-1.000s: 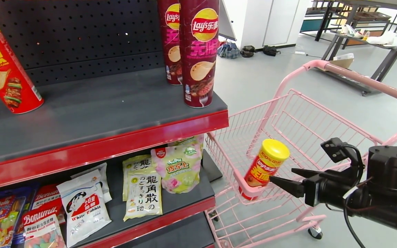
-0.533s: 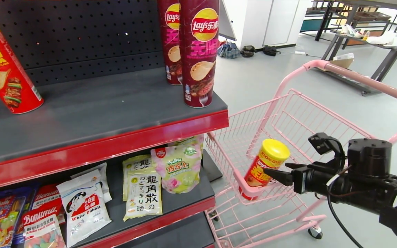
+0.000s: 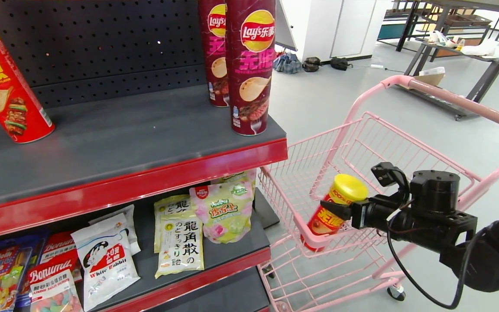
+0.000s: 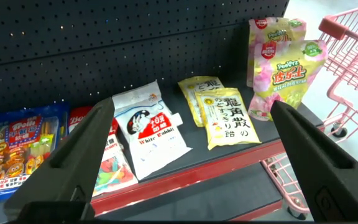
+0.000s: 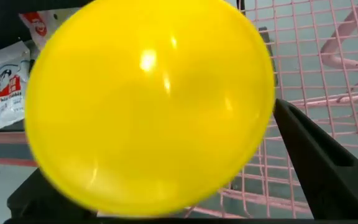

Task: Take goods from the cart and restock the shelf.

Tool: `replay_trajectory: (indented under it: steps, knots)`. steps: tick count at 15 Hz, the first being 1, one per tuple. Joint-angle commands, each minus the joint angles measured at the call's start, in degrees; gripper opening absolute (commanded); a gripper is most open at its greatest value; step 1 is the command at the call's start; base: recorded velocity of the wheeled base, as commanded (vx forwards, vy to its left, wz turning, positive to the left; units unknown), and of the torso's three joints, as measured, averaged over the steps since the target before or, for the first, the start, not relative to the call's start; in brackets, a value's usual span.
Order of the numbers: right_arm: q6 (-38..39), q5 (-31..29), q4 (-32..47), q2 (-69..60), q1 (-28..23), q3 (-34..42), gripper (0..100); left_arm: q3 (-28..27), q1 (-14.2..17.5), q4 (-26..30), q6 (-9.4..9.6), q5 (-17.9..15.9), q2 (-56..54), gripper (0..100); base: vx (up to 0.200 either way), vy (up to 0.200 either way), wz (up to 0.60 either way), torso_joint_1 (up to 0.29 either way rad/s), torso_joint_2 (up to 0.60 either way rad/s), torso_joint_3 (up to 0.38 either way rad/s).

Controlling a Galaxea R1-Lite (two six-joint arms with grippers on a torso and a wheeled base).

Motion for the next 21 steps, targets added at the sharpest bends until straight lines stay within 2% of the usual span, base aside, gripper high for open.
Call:
replay_trajectory:
  steps: [1,10,11,18,21]
  knots:
    - [0.08,0.01,-0.58,3.47,0.07,-0.84,100,0.00,0.02,-0.01,-0.01,0.01,0.05,100,0.000,0.000,0.00,0.000,0.00,0.000]
    - [1.04,-0.26,-0.76,5.94,0.78,-6.73,100,0.00,0.02,-0.01,-0.01,0.01,0.05,100,0.000,0.000,0.00,0.000,0.00,0.000]
    - [1.04,-0.26,-0.76,5.94,0.95,-6.64,0,0.00,0.02,-0.01,-0.01,0.01,0.05,100,0.000,0.000,0.00,0.000,0.00,0.000]
    - [0.52,-0.43,-1.20,4.79,0.86,-7.52,0,0.00,0.02,-0.01,-0.01,0.01,0.05,100,0.000,0.000,0.00,0.000,0.00,0.000]
    - [-3.88,-0.87,-0.50,-2.77,0.60,-12.80,0,0.00,0.02,-0.01,-0.01,0.01,0.05,100,0.000,0.000,0.00,0.000,0.00,0.000]
